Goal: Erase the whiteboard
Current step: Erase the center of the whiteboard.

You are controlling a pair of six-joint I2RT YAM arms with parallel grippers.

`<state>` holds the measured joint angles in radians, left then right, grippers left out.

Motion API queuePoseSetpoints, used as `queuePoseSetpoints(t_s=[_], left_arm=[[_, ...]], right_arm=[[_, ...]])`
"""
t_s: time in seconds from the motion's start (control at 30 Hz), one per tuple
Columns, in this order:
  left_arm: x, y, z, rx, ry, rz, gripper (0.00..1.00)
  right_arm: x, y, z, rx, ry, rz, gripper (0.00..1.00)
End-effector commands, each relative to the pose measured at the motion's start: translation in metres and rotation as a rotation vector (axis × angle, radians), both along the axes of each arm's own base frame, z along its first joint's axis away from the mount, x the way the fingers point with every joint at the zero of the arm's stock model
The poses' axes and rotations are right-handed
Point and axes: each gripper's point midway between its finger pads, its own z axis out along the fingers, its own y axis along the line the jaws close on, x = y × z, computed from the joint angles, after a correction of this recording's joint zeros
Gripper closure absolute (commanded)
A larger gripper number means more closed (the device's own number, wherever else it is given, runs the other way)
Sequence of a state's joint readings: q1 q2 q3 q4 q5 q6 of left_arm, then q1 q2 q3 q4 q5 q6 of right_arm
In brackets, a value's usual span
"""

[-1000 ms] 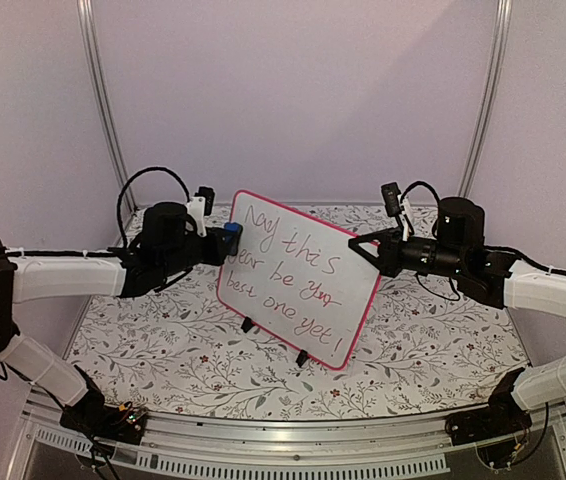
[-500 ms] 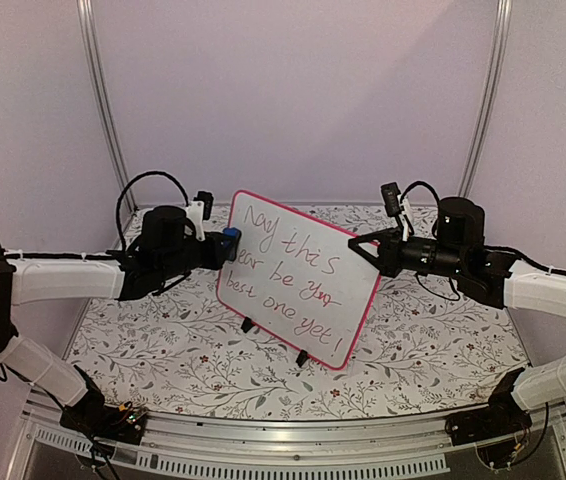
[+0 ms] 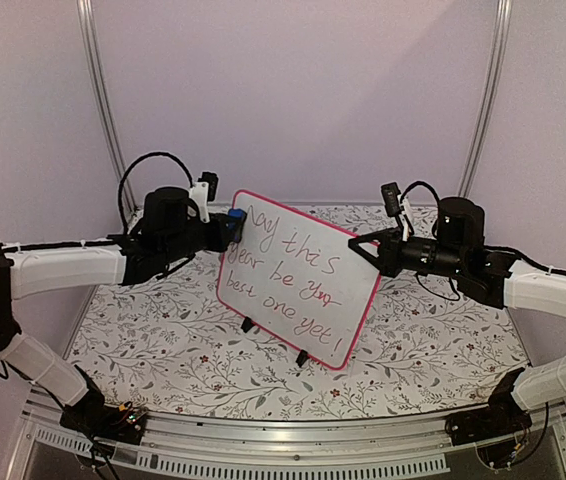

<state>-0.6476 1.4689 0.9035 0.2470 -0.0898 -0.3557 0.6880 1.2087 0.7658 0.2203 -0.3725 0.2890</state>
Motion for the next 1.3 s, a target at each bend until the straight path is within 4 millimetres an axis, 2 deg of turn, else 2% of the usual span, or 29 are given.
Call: queuePoseSetpoints(t_s=[0.0,0.17,0.27,0.4,0.6,0.77,1.03,1.27], left_arm=[[0.006,-0.013,0.02,-0.004,-0.051,-0.026,0.86],[0.012,-0.011,0.032,-0.001,-0.075,-0.013,0.85],[0.014,-0.008,0.032,0.0,-0.074,-0.006,0.85],[0.01,-0.004,0.016,0.005,-0.038,-0.001,0.86],[-0.001,0.004,-0.018,0.005,0.032,0.01,0.86],[-0.01,0.01,-0.034,0.002,0.06,0.016,0.86],[-0.019,0.015,-0.044,0.0,0.08,0.015,0.86],[-0.018,0.009,-0.036,-0.008,0.061,-0.003,0.86]], right_arm=[[-0.028,0.015,-0.031,-0.087,0.048,0.145,1.0],[-0.028,0.016,-0.032,-0.09,0.048,0.146,1.0],[-0.028,0.016,-0.031,-0.089,0.046,0.147,1.0],[-0.029,0.016,-0.032,-0.09,0.047,0.148,1.0],[-0.029,0.017,-0.032,-0.091,0.047,0.149,1.0],[-0.029,0.017,-0.033,-0.092,0.05,0.15,1.0],[-0.029,0.017,-0.033,-0.093,0.049,0.149,1.0],[-0.029,0.018,-0.033,-0.093,0.05,0.151,1.0]])
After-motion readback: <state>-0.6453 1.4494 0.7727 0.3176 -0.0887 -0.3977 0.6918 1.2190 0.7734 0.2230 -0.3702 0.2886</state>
